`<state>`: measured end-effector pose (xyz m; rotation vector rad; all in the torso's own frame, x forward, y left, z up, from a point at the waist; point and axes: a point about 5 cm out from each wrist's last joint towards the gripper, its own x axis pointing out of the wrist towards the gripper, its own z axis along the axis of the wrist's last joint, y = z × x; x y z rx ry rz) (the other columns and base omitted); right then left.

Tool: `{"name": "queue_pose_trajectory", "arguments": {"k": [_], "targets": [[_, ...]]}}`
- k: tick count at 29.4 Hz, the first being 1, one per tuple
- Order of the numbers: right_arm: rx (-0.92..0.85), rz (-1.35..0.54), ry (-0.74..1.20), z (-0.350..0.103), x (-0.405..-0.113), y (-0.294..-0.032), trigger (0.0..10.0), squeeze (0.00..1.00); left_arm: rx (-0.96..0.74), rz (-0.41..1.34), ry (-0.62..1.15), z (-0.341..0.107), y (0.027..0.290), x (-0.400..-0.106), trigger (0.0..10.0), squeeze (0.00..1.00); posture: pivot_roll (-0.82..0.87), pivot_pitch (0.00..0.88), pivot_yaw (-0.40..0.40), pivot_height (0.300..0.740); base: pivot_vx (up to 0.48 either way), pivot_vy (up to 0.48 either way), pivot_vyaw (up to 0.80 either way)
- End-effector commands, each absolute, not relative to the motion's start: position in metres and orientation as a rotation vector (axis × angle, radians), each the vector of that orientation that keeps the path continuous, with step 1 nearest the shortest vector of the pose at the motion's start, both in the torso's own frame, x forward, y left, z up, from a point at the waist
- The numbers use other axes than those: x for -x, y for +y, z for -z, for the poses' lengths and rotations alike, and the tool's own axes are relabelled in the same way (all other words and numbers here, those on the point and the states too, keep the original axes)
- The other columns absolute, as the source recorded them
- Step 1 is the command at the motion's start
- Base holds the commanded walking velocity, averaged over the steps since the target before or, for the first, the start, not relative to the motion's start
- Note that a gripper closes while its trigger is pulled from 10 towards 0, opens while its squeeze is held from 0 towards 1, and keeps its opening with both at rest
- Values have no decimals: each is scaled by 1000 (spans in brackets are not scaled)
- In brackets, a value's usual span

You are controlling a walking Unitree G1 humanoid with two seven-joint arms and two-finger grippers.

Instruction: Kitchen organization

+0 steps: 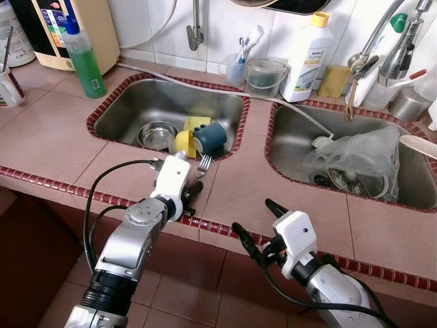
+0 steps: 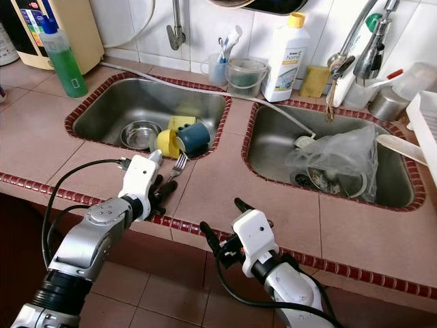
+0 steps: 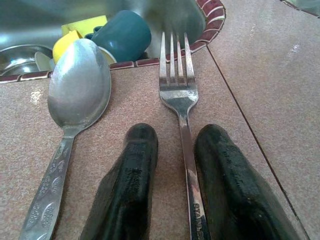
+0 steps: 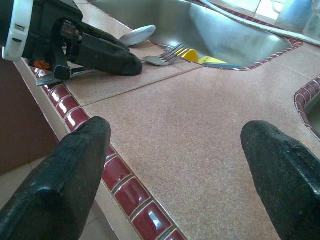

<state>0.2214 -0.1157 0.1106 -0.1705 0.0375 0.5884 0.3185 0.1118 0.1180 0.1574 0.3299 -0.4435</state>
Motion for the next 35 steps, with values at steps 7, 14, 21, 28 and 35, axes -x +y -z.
{"name": "queue_pose_trajectory", "arguments": {"k": [7, 14, 21, 28, 35], "targets": [[171, -592, 21, -115, -220, -116, 10000, 0, -167, 440, 449, -96, 116, -309, 0, 0, -28, 111, -27, 731, 0, 0, 0], [174, -598, 16, -115, -223, -114, 10000, 0, -189, 439, 440, -97, 117, -308, 0, 0, -20, 110, -28, 731, 0, 0, 0], [175, -601, 14, -115, -222, -114, 10000, 0, -198, 439, 438, -97, 118, -307, 0, 0, -18, 112, -28, 731, 0, 0, 0], [175, -601, 13, -115, -223, -113, 10000, 0, -198, 444, 434, -98, 118, -307, 0, 0, -18, 112, -28, 731, 0, 0, 0], [166, -598, 10, -116, -224, -113, 10000, 0, -138, 455, 406, -104, 115, -309, 0, 0, -16, 108, -30, 731, 0, 0, 0]]}}
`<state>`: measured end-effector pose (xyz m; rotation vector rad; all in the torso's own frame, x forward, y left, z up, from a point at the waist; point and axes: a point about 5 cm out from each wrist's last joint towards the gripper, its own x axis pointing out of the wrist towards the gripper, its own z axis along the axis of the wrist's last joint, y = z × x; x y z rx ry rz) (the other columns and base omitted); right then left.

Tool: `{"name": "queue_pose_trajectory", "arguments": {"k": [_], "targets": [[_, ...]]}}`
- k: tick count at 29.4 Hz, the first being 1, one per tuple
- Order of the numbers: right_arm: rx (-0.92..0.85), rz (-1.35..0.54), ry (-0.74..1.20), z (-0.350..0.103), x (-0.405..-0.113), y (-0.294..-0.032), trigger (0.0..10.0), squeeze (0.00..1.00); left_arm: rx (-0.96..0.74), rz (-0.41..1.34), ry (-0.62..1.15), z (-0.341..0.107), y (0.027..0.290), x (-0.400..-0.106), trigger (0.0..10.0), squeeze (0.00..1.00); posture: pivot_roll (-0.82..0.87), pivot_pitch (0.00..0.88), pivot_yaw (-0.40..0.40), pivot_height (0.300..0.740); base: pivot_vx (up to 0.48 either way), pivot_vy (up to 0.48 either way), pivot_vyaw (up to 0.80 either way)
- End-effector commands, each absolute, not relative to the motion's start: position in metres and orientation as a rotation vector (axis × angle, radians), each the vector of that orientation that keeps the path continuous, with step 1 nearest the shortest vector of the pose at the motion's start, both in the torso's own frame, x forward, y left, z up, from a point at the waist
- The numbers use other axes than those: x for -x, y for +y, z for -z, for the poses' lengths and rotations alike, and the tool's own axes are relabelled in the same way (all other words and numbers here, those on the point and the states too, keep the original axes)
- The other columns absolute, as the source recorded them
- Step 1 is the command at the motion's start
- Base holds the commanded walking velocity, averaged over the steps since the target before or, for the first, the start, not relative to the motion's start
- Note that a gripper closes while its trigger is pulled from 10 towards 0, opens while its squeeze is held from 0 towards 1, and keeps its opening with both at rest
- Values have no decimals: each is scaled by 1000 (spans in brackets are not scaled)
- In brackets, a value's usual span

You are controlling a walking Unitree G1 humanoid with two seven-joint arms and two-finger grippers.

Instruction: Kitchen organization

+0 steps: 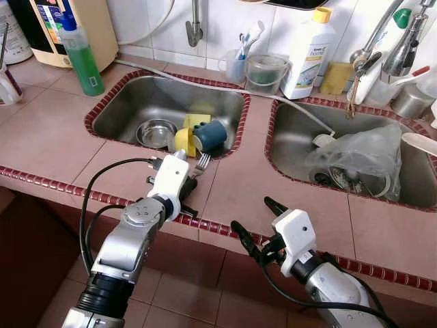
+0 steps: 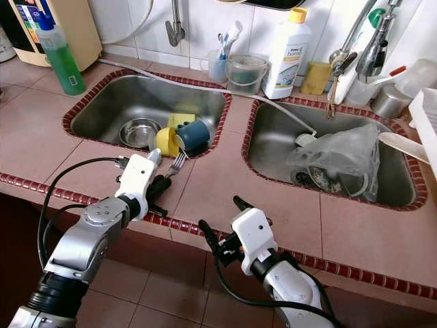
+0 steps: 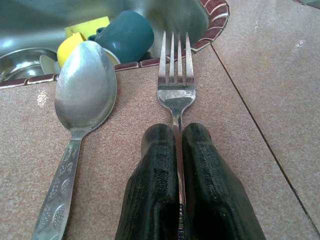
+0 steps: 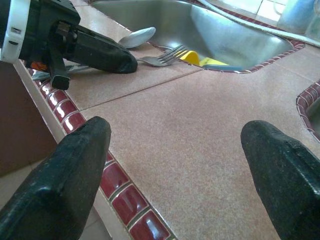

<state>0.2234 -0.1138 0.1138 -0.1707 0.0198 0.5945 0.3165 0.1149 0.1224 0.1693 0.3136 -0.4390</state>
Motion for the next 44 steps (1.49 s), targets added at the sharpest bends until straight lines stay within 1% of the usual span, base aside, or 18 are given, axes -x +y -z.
{"name": "queue_pose_trajectory", "arguments": {"k": [1, 13, 25, 29, 34, 35, 36, 37, 38, 40, 41, 43, 44], "targets": [[161, -597, 8, -116, -224, -113, 10000, 0, -111, 462, 390, -107, 114, -309, 0, 0, -16, 107, -30, 731, 0, 0, 0], [165, -604, 5, -116, -227, -113, 10000, 0, 45, 471, 289, -130, 111, -316, 0, 0, -14, 89, -38, 731, 0, 0, 0], [164, -615, -10, -118, -231, -111, 10000, 0, 107, 502, 211, -146, 107, -319, 0, 0, -13, 71, -41, 731, 0, 0, 0], [106, -601, -55, -127, -235, -111, 10000, 0, 134, 524, 140, -160, 108, -320, 0, 0, -10, 60, -42, 731, 0, 0, 0], [70, -582, -105, -135, -240, -113, 10000, 0, 137, 524, 102, -169, 114, -322, 0, 0, -7, 52, -42, 731, 0, 0, 0], [64, -577, -112, -136, -241, -113, 10000, 0, 136, 523, 99, -170, 115, -323, 902, 0, -7, 52, -42, 731, 0, 0, 0], [63, -568, -120, -138, -242, -114, 10000, 0, 131, 521, 96, -170, 116, -324, 2784, 0, -6, 47, -45, 731, 0, 0, 0], [63, -568, -120, -138, -242, -114, 10000, 0, 131, 521, 96, -170, 116, -324, 2784, 0, -6, 47, -45, 731, 0, 0, 0], [60, -556, -128, -139, -244, -115, 10000, 0, 119, 513, 94, -171, 117, -324, 10000, 0, -5, 46, -44, 731, 0, 0, 0], [61, -493, -166, -144, -249, -120, 10000, 0, 73, 493, 65, -173, 121, -327, 10000, 0, -1, 43, -46, 731, 0, 0, 0], [61, -493, -166, -144, -249, -120, 10000, 0, 73, 493, 65, -173, 121, -327, 10000, 0, -1, 43, -46, 731, 0, 0, 0], [65, -390, -227, -151, -256, -131, 10000, 0, 0, 470, -24, -180, 126, -327, 10000, 0, 0, 44, -45, 731, 0, 0, 0], [59, -370, -237, -153, -257, -134, 10000, 0, -26, 464, -51, -182, 127, -327, 10000, 0, 0, 45, -45, 731, 0, 0, 0]]}}
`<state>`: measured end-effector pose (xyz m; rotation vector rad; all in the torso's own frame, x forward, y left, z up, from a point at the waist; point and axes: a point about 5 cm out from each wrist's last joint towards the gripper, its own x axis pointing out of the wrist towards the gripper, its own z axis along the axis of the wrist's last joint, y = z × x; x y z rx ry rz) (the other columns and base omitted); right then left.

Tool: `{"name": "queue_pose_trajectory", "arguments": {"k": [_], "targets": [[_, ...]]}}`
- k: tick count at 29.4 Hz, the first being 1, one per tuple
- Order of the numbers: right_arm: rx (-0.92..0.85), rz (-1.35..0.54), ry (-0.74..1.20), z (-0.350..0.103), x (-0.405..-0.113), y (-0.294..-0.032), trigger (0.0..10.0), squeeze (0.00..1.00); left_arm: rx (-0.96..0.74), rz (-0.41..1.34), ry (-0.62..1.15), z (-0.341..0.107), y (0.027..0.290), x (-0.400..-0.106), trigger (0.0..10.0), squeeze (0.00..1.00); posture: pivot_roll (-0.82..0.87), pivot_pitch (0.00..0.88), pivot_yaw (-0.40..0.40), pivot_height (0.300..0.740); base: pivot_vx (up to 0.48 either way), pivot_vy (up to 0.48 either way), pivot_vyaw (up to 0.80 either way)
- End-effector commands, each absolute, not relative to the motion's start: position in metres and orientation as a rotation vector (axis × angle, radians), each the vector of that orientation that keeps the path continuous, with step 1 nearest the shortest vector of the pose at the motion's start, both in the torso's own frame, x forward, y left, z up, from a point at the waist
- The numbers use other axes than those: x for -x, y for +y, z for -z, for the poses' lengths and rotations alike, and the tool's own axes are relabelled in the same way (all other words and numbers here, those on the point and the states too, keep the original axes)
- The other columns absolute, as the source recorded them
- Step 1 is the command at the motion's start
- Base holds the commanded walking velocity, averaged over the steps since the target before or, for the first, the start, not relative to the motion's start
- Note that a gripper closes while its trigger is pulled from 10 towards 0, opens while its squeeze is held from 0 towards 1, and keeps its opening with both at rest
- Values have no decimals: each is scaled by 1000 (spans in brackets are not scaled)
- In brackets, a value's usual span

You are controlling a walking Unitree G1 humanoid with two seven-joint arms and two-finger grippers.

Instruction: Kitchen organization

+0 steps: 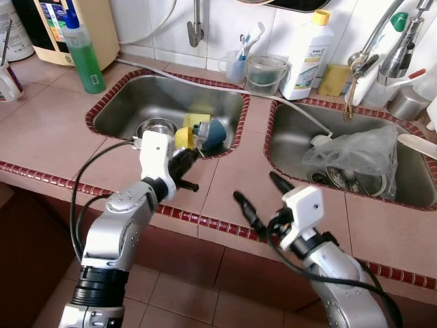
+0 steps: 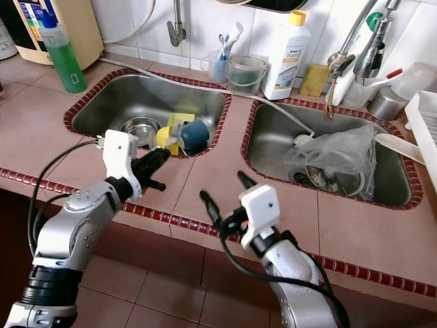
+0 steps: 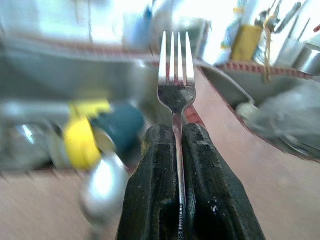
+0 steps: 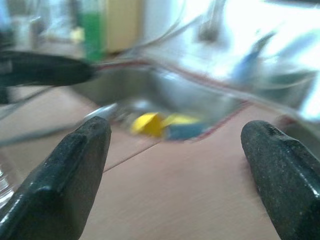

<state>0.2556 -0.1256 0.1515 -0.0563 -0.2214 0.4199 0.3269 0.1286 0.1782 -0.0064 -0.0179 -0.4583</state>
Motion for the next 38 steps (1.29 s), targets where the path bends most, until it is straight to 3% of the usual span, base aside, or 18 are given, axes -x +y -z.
{"name": "queue_pose_trajectory", "arguments": {"k": [1, 11, 18, 38], "targets": [[59, -352, -245, -154, -258, -137, 10000, 0, -53, 453, -72, -183, 129, -327, 10000, 0, 1, 45, -44, 731, 0, 0, 0], [75, -276, -277, -155, -264, -144, 10000, 0, -162, 400, -209, -186, 137, -326, 10000, 0, -3, 28, -38, 731, 0, 0, 0], [82, -170, -327, -162, -270, -150, 10000, 0, -83, 346, -243, -179, 139, -326, 10000, 0, -13, 13, -35, 731, 0, 0, 0], [61, -276, -291, -152, -268, -130, 10000, 0, -3, 338, -223, -172, 152, -327, 10000, 0, 8, 14, -54, 731, 41, 0, 0]]}}
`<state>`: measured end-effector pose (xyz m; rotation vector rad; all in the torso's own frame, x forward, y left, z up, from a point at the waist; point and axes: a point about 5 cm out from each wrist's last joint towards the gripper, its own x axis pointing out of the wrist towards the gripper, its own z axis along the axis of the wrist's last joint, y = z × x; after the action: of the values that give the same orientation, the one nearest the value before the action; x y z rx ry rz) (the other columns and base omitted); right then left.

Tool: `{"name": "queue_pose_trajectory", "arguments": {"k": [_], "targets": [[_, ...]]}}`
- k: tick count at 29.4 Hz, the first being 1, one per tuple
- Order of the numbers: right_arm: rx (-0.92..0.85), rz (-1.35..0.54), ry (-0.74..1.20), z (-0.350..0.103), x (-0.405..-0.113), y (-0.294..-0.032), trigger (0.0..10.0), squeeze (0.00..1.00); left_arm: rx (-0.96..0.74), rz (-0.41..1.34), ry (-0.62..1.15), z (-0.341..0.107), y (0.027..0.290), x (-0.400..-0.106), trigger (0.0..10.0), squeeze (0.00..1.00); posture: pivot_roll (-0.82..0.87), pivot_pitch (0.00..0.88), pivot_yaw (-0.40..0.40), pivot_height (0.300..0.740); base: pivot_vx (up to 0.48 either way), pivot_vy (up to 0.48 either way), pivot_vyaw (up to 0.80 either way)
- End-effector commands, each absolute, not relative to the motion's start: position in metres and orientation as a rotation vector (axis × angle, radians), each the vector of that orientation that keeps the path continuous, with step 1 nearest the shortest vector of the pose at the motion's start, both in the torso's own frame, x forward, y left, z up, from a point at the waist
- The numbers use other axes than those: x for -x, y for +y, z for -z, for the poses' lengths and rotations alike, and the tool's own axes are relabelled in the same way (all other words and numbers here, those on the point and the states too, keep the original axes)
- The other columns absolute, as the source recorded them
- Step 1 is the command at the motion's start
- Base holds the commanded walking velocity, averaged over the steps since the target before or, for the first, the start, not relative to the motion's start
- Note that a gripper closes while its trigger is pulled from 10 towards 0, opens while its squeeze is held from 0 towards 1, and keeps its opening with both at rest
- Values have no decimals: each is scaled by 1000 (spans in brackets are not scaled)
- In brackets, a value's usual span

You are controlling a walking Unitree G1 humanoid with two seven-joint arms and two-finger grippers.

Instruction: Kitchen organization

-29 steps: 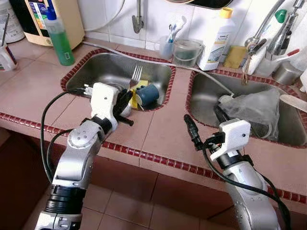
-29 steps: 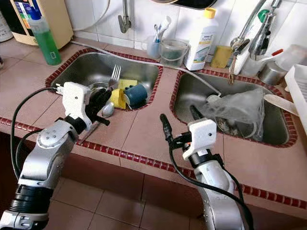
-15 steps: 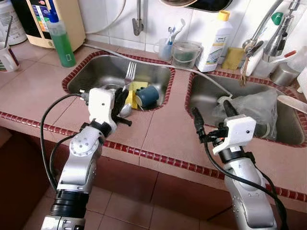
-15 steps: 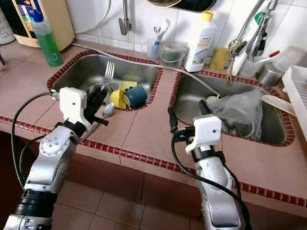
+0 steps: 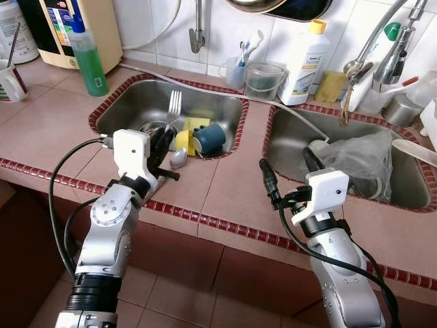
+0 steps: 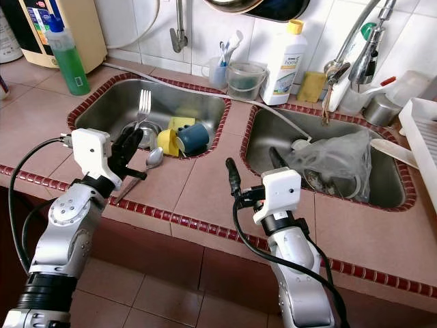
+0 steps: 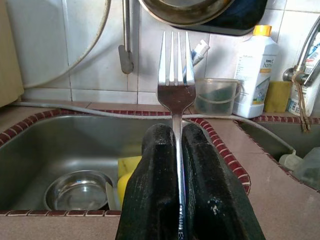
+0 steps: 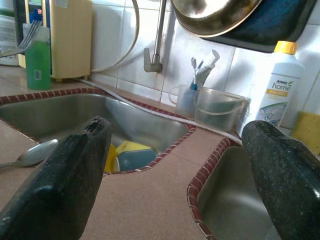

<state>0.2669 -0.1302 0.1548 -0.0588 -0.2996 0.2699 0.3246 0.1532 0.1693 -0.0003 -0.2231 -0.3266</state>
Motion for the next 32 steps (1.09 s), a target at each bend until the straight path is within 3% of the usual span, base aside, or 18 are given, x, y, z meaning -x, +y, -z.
{"name": "queue_pose_trajectory", "arguments": {"k": [1, 32], "targets": [[61, -278, -290, -152, -268, -130, 10000, 0, -2, 340, -221, -171, 151, -327, 10000, 0, 8, 14, -54, 731, 285, 0, 0], [62, -328, -256, -146, -265, -126, 10000, 0, 18, 359, -196, -170, 147, -326, 10000, 0, 9, 21, -60, 731, 319, 0, 0]]}}
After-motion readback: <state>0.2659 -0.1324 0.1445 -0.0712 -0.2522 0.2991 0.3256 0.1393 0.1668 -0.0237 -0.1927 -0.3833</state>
